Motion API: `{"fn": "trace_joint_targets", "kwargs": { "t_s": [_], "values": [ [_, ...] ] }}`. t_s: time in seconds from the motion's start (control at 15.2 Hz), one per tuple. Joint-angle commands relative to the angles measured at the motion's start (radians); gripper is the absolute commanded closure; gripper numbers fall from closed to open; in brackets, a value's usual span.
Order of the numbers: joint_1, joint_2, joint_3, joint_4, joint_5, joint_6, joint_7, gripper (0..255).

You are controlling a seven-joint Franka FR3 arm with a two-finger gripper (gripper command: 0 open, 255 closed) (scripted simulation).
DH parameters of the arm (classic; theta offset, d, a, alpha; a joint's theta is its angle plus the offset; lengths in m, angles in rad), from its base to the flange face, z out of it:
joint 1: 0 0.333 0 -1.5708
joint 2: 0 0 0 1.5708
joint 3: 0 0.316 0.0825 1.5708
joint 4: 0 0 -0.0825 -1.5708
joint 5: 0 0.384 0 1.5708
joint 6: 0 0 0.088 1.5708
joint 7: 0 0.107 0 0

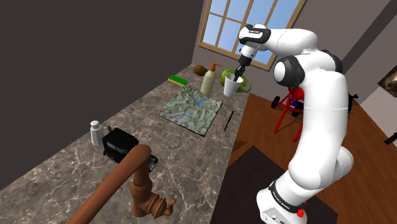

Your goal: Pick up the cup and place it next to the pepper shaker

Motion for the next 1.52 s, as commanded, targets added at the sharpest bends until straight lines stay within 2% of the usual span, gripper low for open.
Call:
{"fn": "trace_joint_targets", "kwargs": {
  "t_s": [0.0,0.86,1.19,1.45],
  "values": [
    [-0.003,-0.003,-0.001,0.022,-0.002,-0.024,0.005,255],
    [-0.046,0.025,0.003,0.247,0.004,-0.213,0.043,255],
    [-0.078,0.064,0.010,0.386,0.017,-0.307,0.063,255],
    [-0.121,0.125,0.024,0.549,0.036,-0.402,0.088,255]
  ]
}}
